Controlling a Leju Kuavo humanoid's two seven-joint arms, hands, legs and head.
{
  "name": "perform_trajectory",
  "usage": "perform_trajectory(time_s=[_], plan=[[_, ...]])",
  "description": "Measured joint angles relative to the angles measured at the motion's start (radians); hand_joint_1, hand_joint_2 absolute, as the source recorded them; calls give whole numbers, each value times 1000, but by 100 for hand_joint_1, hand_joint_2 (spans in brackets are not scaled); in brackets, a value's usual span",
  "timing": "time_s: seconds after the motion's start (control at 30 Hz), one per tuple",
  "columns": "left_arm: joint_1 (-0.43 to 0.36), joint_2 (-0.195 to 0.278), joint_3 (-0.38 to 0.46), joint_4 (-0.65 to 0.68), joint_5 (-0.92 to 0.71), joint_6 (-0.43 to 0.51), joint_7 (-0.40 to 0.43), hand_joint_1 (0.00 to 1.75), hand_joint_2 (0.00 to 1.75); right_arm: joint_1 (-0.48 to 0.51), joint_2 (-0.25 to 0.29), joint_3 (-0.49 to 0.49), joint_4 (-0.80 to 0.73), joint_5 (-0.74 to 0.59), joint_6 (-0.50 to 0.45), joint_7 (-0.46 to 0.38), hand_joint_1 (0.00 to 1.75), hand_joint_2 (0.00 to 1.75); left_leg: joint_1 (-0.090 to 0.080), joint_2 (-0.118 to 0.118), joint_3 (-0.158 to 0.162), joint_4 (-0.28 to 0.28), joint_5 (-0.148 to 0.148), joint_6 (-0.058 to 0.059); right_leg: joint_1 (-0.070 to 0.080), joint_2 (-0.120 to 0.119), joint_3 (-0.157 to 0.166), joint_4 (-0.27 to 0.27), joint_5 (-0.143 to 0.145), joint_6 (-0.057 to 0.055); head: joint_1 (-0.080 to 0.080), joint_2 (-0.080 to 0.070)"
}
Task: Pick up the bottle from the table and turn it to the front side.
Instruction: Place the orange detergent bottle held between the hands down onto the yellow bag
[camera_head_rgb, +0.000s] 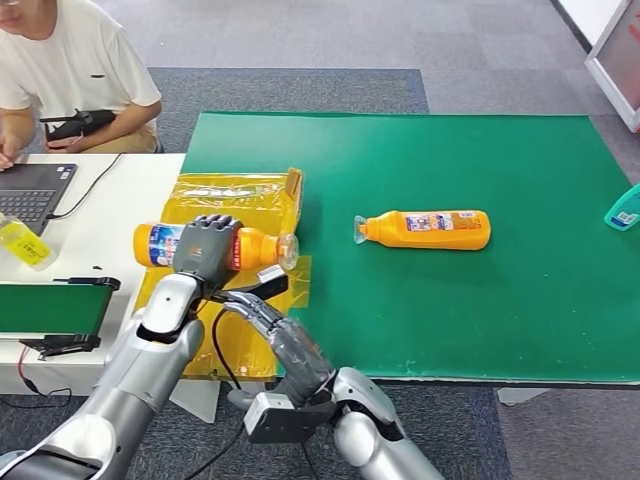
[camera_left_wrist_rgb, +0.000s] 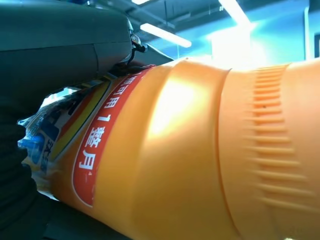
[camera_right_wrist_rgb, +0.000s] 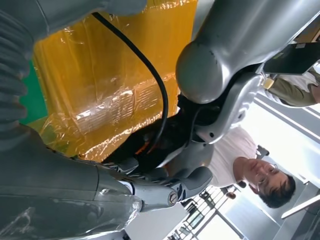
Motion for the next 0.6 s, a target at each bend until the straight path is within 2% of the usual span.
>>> perform_trajectory(time_s=[0.23, 0.53, 0.6], plan=[[-5, -11, 78, 154, 21, 59, -15, 175, 175, 8, -1, 4, -20, 0, 2, 0, 0, 175, 0, 0, -1, 0, 0, 0, 0, 0, -1, 0, 0, 0, 0, 0], [-13, -29, 132, 251, 2, 72, -24, 175, 175, 19, -1, 10, -49, -3, 7, 0, 0, 175, 0, 0, -1, 0, 0, 0, 0, 0, -1, 0, 0, 0, 0, 0], [-16, -32, 135, 263, 1, 78, -22, 133, 175, 20, -1, 13, -54, -4, 7, 3, 0, 175, 0, 0, -1, 0, 0, 0, 0, 0, -1, 0, 0, 0, 0, 0]])
